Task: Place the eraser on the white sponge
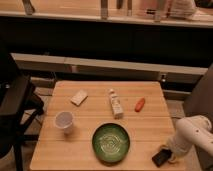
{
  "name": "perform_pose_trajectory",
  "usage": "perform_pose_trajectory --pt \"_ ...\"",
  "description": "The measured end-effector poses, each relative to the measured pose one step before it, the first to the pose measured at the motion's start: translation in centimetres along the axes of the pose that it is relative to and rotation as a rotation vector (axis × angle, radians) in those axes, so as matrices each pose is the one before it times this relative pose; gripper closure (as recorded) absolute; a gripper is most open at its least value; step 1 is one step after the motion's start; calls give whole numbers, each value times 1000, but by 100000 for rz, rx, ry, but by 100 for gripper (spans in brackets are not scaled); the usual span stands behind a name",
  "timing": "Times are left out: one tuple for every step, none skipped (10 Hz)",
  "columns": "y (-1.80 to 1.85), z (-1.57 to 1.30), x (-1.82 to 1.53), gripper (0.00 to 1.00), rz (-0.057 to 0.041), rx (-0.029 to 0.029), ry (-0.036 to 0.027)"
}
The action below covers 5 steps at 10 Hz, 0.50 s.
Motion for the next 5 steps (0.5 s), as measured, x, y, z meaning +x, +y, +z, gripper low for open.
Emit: perform_pose_trajectory --pt "58 10 48 100 99 -64 59" --pt "70 -32 21 100 -230 86 -27" --pt "55 -15 26 100 -155 19 -62" --pt "-28 -99 -46 100 -594 36 276" --pt "-46 -453 -13 100 -534 321 526"
